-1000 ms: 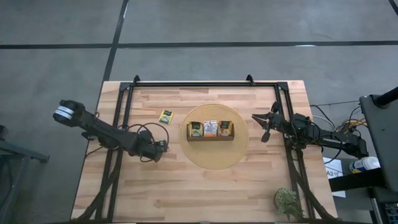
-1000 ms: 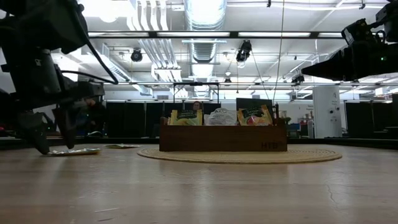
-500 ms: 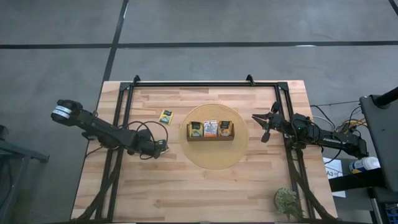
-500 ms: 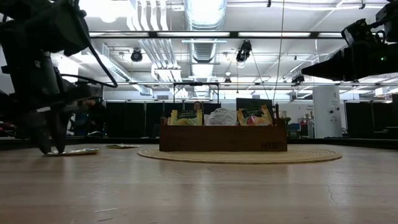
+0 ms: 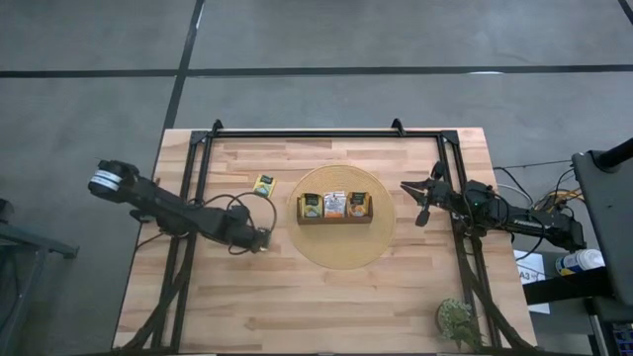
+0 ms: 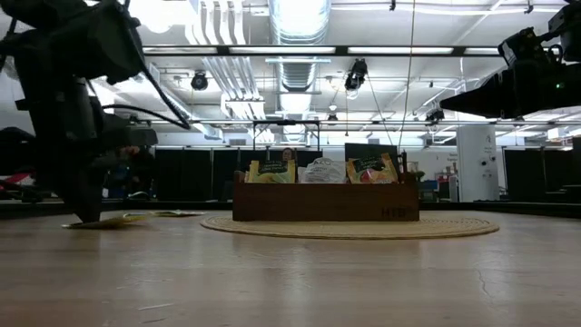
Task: Pick & Place Tea
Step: Put the yellow tea bag into the left section of the wooden organizer
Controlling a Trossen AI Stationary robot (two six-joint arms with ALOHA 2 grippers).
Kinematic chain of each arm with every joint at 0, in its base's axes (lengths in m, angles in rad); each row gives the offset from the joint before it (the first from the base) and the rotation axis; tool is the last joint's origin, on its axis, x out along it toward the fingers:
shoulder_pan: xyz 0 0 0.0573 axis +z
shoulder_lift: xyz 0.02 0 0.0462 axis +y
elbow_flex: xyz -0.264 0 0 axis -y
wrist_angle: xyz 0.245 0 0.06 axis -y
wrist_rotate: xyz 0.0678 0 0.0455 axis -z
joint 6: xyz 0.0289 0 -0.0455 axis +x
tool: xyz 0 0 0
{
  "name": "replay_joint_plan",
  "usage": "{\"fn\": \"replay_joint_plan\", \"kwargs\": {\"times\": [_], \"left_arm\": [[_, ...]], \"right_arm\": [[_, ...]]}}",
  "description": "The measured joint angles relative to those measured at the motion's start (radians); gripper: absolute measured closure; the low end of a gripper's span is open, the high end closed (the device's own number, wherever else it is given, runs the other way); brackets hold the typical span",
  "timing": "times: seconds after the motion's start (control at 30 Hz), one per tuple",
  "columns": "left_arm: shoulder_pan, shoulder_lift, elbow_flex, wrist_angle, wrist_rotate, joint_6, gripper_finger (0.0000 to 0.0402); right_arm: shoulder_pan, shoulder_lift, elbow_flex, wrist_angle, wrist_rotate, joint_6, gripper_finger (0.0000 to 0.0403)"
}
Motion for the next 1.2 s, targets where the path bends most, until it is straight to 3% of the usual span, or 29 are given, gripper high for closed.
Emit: {"fn": "replay_joint_plan", "kwargs": {"times": [0.3,0.57,0.87,1.2], "left_arm": [[0.000,0.003,0.246,-0.127,0.028,0.420,0.0401],[0.000,0.014,0.457,-0.192,0.016,0.668,0.0401],[0.012,0.127,0.650,-0.354,0.025,0.851,0.0401],[0.017,0.307,0.826,-0.442,0.026,0.880,0.0401]], "right_arm": [[0.000,0.000,0.000,0.000,0.000,0.000,0.0369],[0.000,0.000,0.000,0.000,0.001,0.000,0.0369],[0.000,0.000,0.000,0.000,0.001,0.000,0.0369],[0.000,0.029,0.000,0.000,0.001,0.026,0.0369]]}}
